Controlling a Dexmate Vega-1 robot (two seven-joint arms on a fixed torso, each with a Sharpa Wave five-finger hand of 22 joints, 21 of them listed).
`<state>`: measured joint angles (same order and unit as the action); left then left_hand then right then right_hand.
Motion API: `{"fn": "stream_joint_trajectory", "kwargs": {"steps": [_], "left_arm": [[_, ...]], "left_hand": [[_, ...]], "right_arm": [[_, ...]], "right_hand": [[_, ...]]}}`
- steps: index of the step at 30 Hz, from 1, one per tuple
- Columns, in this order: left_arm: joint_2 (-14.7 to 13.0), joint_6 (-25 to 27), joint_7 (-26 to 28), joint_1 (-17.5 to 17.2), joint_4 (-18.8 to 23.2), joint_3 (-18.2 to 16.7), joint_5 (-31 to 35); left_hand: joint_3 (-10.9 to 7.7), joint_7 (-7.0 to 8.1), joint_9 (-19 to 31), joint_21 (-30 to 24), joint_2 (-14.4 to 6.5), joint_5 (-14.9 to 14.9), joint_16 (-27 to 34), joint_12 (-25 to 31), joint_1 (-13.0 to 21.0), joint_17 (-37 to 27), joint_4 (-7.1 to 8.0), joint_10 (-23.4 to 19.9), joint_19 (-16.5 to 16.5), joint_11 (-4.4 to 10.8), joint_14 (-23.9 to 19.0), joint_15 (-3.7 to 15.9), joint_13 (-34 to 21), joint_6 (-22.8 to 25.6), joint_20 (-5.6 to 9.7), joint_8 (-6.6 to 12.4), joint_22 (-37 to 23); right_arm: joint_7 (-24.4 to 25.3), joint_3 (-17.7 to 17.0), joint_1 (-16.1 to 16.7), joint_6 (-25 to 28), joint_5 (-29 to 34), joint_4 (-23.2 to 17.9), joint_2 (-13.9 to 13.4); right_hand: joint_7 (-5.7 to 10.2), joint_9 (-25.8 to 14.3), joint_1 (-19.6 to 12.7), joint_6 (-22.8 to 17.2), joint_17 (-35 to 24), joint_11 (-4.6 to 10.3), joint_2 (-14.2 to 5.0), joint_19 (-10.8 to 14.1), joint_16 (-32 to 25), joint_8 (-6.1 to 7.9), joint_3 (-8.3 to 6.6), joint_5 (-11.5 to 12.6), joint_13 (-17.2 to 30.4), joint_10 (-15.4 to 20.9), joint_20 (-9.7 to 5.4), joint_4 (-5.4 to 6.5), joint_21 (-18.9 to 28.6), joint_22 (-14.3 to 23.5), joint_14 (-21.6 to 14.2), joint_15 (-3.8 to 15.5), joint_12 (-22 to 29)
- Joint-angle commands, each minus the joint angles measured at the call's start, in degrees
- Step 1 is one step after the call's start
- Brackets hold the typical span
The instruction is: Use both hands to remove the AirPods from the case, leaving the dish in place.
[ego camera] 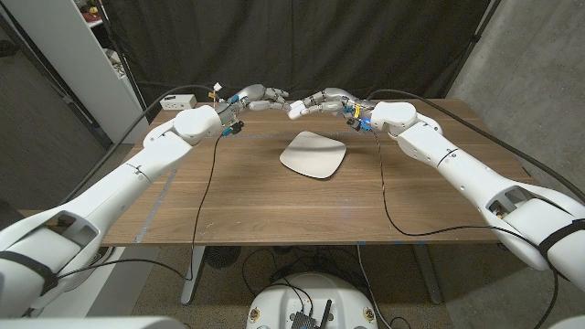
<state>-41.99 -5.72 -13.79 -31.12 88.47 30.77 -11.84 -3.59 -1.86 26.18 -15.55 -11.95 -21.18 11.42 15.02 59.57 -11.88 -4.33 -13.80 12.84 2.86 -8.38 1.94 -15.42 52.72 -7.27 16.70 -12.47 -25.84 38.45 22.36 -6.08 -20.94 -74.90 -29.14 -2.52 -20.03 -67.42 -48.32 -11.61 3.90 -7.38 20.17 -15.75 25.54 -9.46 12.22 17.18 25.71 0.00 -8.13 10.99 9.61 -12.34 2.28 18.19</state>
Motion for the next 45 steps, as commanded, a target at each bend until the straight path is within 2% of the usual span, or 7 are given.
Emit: {"fn": "stream_joint_trajectory", "kwargs": {"steps": [1, 13, 26, 33, 35, 38, 45], "left_arm": [[1.30, 0.16, -5.53, 1.41, -2.78, 0.53, -5.64], [2.96, -0.53, -8.24, 1.54, -5.91, 0.63, -10.02], [5.42, -2.29, -11.96, 1.45, -10.46, 0.13, -15.77], [5.84, -2.51, -13.02, 1.87, -11.82, 0.59, -16.20], [5.73, -2.46, -13.20, 1.99, -11.87, 0.76, -16.02], [5.69, -2.59, -13.64, 2.09, -12.19, 0.84, -16.14], [4.75, -3.13, -13.79, 1.66, -11.72, 0.74, -15.70]], "left_hand": [[-4.79, -0.20, 3.74, -0.39, -0.44, 0.34, 0.28, -0.27, -0.30, -0.30, 5.27, 0.21, 0.12, -0.29, 0.58, 0.02, -0.03, 0.42, 0.47, 1.86, -0.29], [-6.98, -0.33, 5.60, -0.61, -0.48, 1.12, 0.40, -0.23, -1.68, -0.51, 8.35, -0.05, -0.22, -0.29, 0.73, -0.06, 0.11, 0.69, 0.47, 2.72, -0.48], [-9.51, -1.21, 7.79, -0.99, -0.30, 2.26, 0.52, -0.02, -4.30, -0.62, 12.64, -0.79, -0.43, -0.24, 0.66, 0.07, 0.30, 1.91, 0.63, 3.90, -0.67], [-10.21, -1.88, 8.58, -1.09, -0.15, 2.84, 0.58, 0.05, -6.05, -0.64, 14.30, -1.10, -0.70, -0.34, 0.55, 0.07, 0.40, 2.43, 0.54, 4.25, -0.75], [-10.04, -2.12, 8.77, -1.14, 0.35, 3.17, 0.62, 0.12, -6.92, -0.60, 14.67, -1.32, -0.72, -0.41, 0.40, 0.23, 0.45, 2.11, 0.65, 4.10, -0.75], [-8.98, -2.87, 9.10, -1.27, 1.42, 4.16, 0.62, 0.28, -9.62, -0.45, 15.11, -1.89, -0.69, -1.57, 0.17, 0.14, 0.60, 1.55, 0.80, 3.71, -0.73], [-3.90, -4.51, 6.69, -1.56, 4.95, 6.59, 0.75, 0.42, -18.26, -0.05, 14.71, -2.85, -0.25, -2.63, -1.13, -0.03, 1.07, 0.93, 0.85, 1.15, -0.48]], "right_arm": [[-1.62, -0.34, -0.47, -2.68, -0.43, 2.52, 0.32], [-2.05, -0.89, -0.11, -3.80, -1.21, 3.57, 0.52], [-2.19, -1.20, 0.09, -5.28, -1.63, 5.01, 1.06], [-2.01, -1.36, 0.22, -5.68, -1.70, 5.07, 1.15], [-1.98, -1.42, 0.26, -5.75, -1.74, 5.08, 1.13], [-2.02, -1.52, 0.23, -5.60, -1.94, 5.20, 1.14], [-1.65, -1.58, 0.19, -5.34, -1.90, 5.45, 1.20]], "right_hand": [[3.75, -13.49, -0.55, -3.72, -0.19, 0.60, 0.09, -0.25, -0.16, 7.10, 0.18, 0.31, 0.14, 0.11, -0.08, -0.02, -0.09, 0.17, 0.10, 5.65, -0.17], [4.01, -13.54, -0.50, -3.68, -0.25, 0.86, 0.13, -0.42, -0.19, 7.03, 0.44, 0.62, 0.31, 0.28, -0.02, 0.18, -0.10, 0.16, 0.08, 6.07, -0.31], [4.44, -13.26, -0.52, -3.82, -0.29, 1.09, 0.23, -0.62, -0.19, 6.84, 0.75, 0.93, 0.50, 0.41, 0.09, 0.31, -0.11, 0.16, 0.09, 6.46, -0.49], [4.57, -13.32, -0.56, -3.70, -0.31, 1.10, 0.22, -0.65, -0.19, 6.79, 0.86, 1.08, 0.58, 0.43, 0.13, 0.36, -0.09, 0.16, 0.10, 6.62, -0.58], [4.64, -13.38, -0.58, -3.69, -0.31, 1.12, 0.22, -0.67, -0.19, 6.81, 0.89, 1.12, 0.61, 0.44, 0.09, 0.37, -0.09, 0.16, 0.12, 6.63, -0.61], [4.66, -13.34, -0.55, -3.66, -0.33, 1.07, 0.18, -0.73, -0.20, 6.76, 0.94, 1.18, 0.64, 0.43, 0.14, 0.43, -0.10, 0.16, 0.11, 6.62, -0.66], [4.62, -13.26, -0.56, -3.53, -0.35, 1.02, 0.15, -0.78, -0.21, 6.63, 1.08, 1.31, 0.74, 0.48, 0.20, 0.51, -0.09, 0.16, 0.13, 6.50, -0.77]]}}
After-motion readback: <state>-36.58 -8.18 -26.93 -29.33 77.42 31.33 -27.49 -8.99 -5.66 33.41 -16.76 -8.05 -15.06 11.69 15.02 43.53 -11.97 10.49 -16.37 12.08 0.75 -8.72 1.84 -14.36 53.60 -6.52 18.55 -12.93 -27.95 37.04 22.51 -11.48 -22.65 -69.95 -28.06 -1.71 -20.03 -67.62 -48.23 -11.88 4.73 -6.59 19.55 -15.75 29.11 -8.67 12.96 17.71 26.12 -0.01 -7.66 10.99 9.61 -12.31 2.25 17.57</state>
